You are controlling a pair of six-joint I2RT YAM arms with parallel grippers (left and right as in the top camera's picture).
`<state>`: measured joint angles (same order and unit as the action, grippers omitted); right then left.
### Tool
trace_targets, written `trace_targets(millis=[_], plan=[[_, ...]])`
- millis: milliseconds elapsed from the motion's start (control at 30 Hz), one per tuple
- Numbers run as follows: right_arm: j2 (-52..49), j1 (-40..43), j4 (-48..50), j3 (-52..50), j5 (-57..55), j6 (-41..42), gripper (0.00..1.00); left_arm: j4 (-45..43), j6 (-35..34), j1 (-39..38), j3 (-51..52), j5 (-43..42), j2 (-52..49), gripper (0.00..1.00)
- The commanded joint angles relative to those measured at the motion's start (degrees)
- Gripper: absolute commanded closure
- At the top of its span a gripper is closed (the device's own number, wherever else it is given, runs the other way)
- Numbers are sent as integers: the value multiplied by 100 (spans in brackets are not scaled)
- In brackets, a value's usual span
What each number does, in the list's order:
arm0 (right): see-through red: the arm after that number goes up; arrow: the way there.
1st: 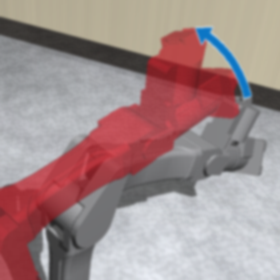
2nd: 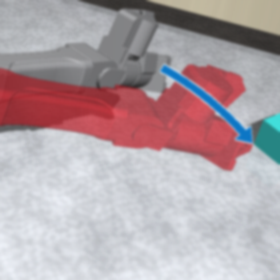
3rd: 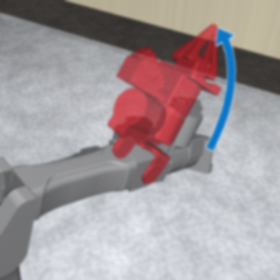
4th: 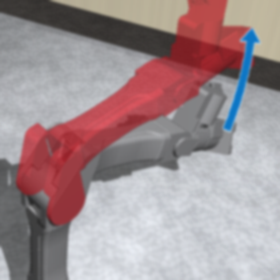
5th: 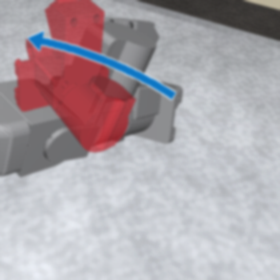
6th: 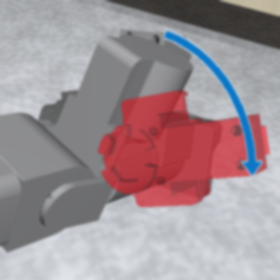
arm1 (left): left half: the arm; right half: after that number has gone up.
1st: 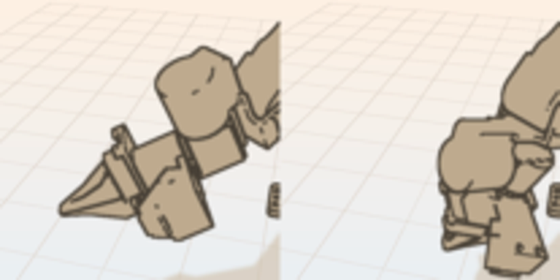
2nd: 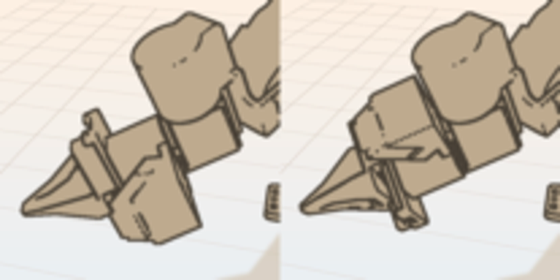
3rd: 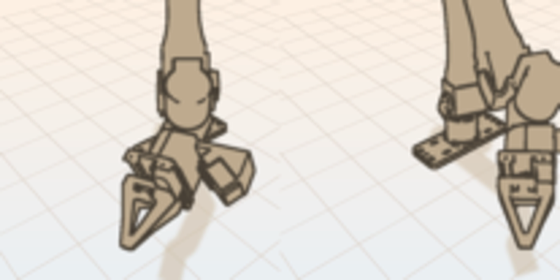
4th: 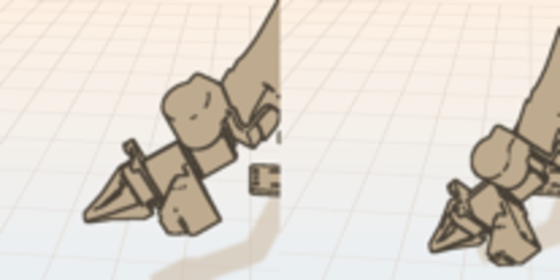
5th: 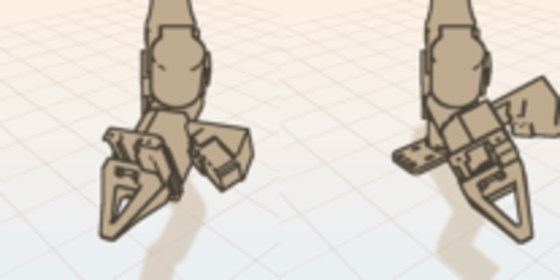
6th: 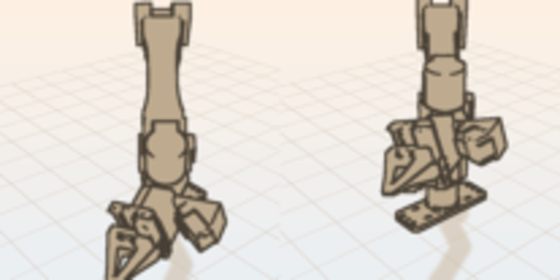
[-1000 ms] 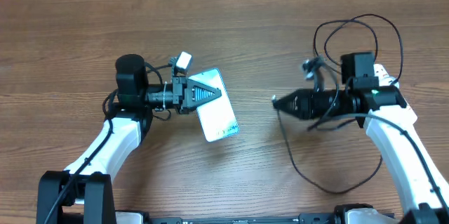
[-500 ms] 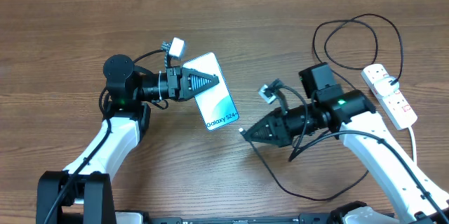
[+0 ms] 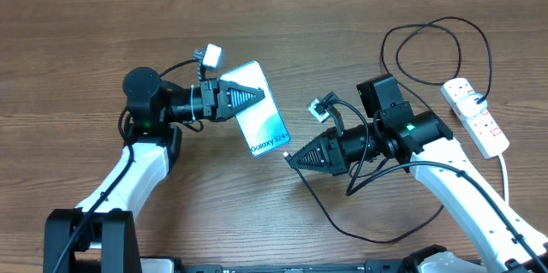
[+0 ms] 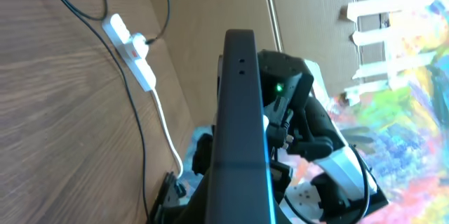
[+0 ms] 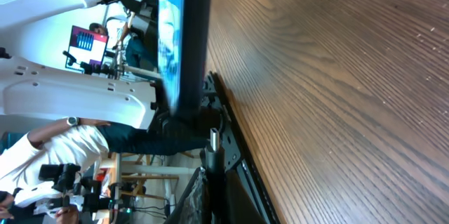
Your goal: Plug charger to phone and switch on socket
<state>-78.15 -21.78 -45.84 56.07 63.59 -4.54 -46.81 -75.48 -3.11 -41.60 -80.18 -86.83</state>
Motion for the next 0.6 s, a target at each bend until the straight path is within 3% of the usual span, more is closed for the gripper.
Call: trace_targets(millis=[0,300,567], plan=[[90,-20,140,-26,105,44,96,-59,-151,247,-140,181,-7,96],[61,-35,533,-26,627,48,96,-83,-208,308,-142,634,-7,96],[-168,-35,660,-26,1196,50,96,-728,-474,308,-142,518,-7,96]])
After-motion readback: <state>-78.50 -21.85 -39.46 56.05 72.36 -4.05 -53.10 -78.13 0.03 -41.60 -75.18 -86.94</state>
